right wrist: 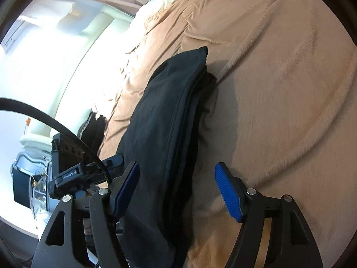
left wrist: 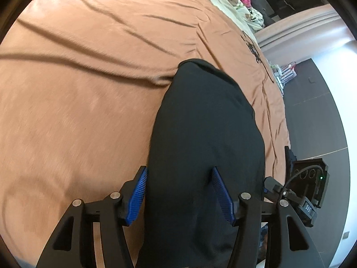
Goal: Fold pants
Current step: 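Grasp the folded pants bundle with both tools and lift it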
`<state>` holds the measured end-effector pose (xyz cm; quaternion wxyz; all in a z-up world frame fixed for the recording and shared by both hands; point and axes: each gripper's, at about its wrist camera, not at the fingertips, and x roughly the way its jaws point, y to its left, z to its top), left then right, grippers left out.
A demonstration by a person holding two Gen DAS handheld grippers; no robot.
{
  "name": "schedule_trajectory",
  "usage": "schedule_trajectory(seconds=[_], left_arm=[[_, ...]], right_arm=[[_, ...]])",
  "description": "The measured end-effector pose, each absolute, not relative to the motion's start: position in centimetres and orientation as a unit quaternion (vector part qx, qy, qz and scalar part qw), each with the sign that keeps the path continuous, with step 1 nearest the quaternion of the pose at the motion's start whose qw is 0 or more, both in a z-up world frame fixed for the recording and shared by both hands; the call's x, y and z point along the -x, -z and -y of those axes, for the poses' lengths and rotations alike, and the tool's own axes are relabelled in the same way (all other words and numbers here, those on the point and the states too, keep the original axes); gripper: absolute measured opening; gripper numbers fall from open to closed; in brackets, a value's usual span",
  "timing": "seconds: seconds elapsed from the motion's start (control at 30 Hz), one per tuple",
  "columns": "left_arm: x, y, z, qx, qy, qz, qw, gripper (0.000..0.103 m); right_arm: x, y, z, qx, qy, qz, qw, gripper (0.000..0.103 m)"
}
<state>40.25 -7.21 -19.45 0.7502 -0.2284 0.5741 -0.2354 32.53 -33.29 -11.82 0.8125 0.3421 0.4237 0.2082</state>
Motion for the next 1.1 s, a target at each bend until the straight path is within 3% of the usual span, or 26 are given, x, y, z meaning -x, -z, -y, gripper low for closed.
schedule_trajectory(seconds=[0.77,0.9,0.93,0.97,1.0,1.1], left_arm=[[-47.0,21.1,9.0,0.235,0.258,-0.581,0.735,0.060],[-47.3,21.3,9.4,0.237,0.262,-0.583,0.732,0.055],[-47.3,21.3,9.4,0.237,0.261,-0.583,0.732,0.053],[-47.3,21.2,9.4,0.236,0.260,-0.581,0.734,0.050],[-47.2,21.2,9.4,0.235,0.260,-0.581,0.735,0.041],[-46.7,20.7,9.3,0.235,0.267,-0.578,0.735,0.022]], right_arm=[[-37.8,14.5,32.8,-0.375,-0.236,-0.419,0.793,0.069],[-38.2,14.6,32.6,-0.374,-0.237,-0.416,0.794,0.069],[-38.2,14.6,32.7,-0.374,-0.238,-0.415,0.794,0.067],[-38.1,14.6,32.7,-0.372,-0.238,-0.414,0.796,0.057],[-38.1,14.6,32.7,-0.371,-0.239,-0.413,0.796,0.045],[-38.0,14.5,32.7,-0.371,-0.242,-0.409,0.798,0.026]])
